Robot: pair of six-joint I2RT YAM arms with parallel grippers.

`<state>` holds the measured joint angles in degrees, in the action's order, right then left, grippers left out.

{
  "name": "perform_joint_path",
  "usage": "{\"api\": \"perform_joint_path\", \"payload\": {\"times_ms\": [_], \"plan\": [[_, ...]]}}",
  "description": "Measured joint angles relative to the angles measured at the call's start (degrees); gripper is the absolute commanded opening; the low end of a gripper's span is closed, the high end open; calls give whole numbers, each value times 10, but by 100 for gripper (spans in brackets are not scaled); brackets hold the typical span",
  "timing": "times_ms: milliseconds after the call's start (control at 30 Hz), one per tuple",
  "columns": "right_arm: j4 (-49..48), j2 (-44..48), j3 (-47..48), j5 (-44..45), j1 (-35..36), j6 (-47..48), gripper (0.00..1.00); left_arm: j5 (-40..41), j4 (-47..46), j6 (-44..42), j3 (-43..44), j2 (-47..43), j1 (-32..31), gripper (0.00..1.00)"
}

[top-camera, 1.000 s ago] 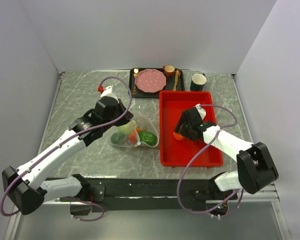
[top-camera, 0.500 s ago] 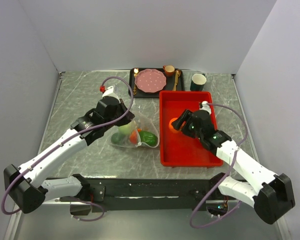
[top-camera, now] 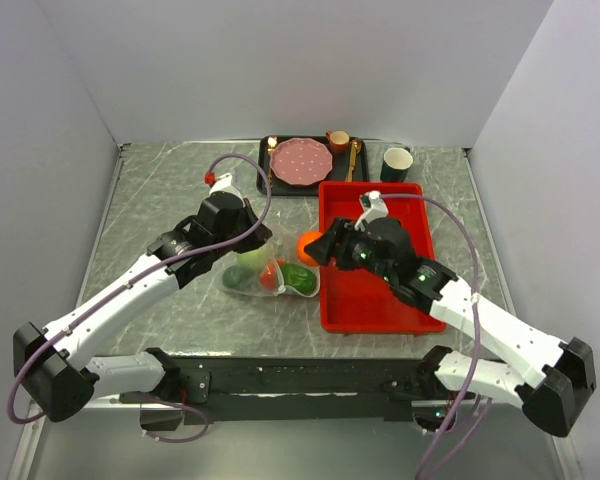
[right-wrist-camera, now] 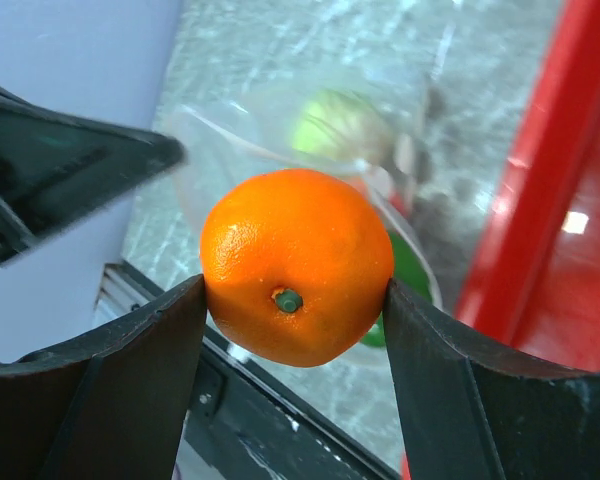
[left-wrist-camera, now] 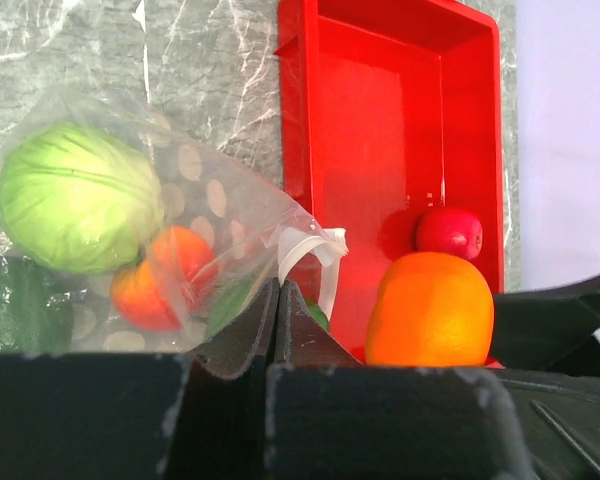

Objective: Place the food in the zip-top bag and seal the zipper
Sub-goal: Place the fake fruit in the zipper food storage bag.

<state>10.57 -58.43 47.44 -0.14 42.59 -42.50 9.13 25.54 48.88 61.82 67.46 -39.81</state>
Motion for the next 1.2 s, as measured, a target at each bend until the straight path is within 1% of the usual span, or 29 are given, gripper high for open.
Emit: {"api": "perform_joint_path", "payload": {"times_ms": [100,267,433,600,700,767,933,967,1033,1133,1200], "plan": [[-12,-32,19,-10,6,7,43,-3,0,1,0,0,0,1],[-14,-81,20,-25,18,15,43,-3,-3,1,0,0,0,1],[-13,-111,23,-38,31,26,43,-3,-7,1,0,0,0,1],[-10,-144,50,-54,37,41,44,-5,-9,0,0,0,0,1],[-10,-166,68,-61,38,50,47,-7,-9,0,0,-1,0,1],[-8,-183,85,-68,38,54,60,-9,-10,0,0,-3,0,1],[-7,-212,119,-73,38,58,80,-7,-11,0,0,-22,0,1],[-7,-212,120,-74,38,58,82,-6,-11,0,0,-26,0,1],[-7,-212,120,-73,38,58,92,-2,-10,-1,0,-36,0,1],[-7,-211,120,-71,38,60,100,0,-9,-1,0,-43,0,1],[-6,-209,119,-65,38,59,100,2,-9,-1,0,-44,0,1]]}}
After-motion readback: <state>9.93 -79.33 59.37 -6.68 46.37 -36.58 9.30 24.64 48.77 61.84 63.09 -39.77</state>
